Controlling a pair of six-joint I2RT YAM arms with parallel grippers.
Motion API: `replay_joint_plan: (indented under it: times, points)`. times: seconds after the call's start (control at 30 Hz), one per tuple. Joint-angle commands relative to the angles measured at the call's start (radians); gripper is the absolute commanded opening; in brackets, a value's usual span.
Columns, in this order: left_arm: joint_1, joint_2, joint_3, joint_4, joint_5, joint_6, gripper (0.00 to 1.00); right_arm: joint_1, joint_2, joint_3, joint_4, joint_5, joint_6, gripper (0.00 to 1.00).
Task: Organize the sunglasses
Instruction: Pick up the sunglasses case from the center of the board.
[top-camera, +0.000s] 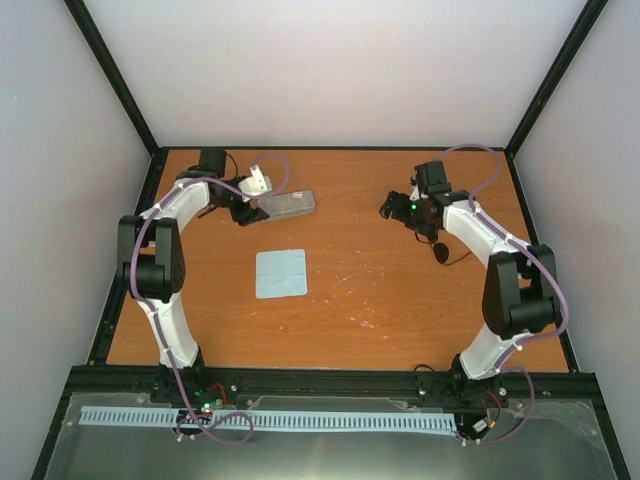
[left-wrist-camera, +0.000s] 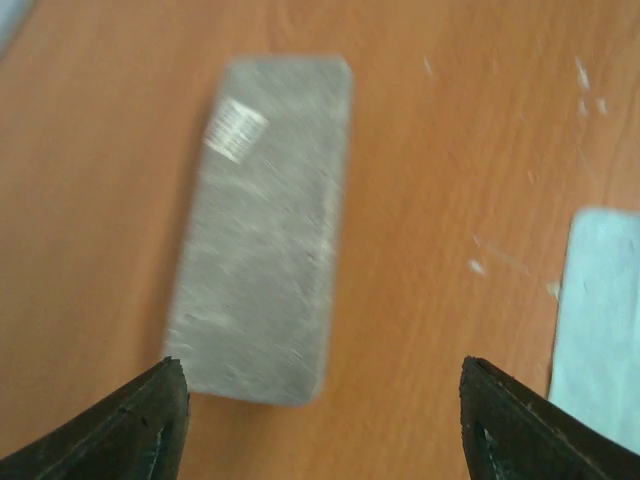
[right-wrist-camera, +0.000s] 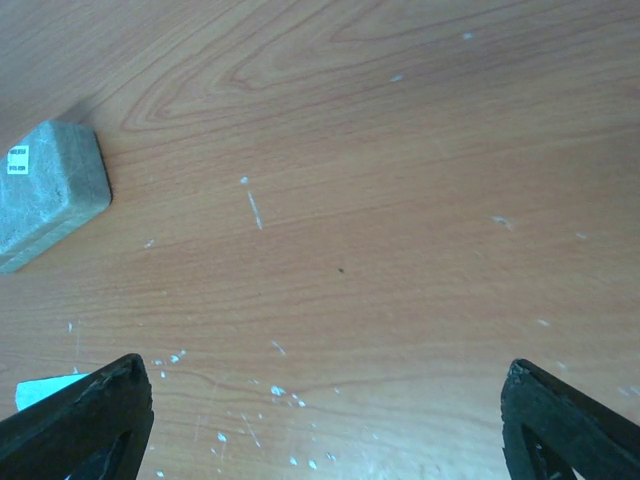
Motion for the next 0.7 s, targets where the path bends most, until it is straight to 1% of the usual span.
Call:
replay_joint_plan:
  times: [0.0,0.07,0.13,0.3,0.37,0.43,0.53,0.67]
  points:
    - [-0.006,0.076,0.145,-0.27,-0.123,0.261,0.75,0.017,0.076,0.071,0.052,-0.077,-0.01,0.92]
    - [-0.019,0.126,0.203,-0.301,-0.172,0.283,0.76,0.016,0.102,0.085,0.073,-0.101,-0.01,0.92]
    - [-0.029,0.165,0.243,-0.291,-0.22,0.297,0.76,0.016,0.116,0.095,0.095,-0.12,-0.01,0.92]
    - [-0.06,0.251,0.35,-0.314,-0.249,0.296,0.78,0.017,0.141,0.117,0.116,-0.148,-0.014,0.92]
    - [-0.081,0.269,0.355,-0.315,-0.263,0.305,0.85,0.016,0.148,0.123,0.111,-0.144,-0.016,0.92]
    - [-0.098,0.277,0.34,-0.29,-0.276,0.309,0.85,0.016,0.155,0.127,0.101,-0.137,-0.013,0.92]
    - [-0.116,0.296,0.334,-0.264,-0.285,0.303,0.89,0.017,0.162,0.124,0.104,-0.143,-0.009,0.93]
    - [-0.128,0.341,0.382,-0.268,-0.283,0.279,0.89,0.016,0.173,0.126,0.106,-0.152,-0.007,0.93]
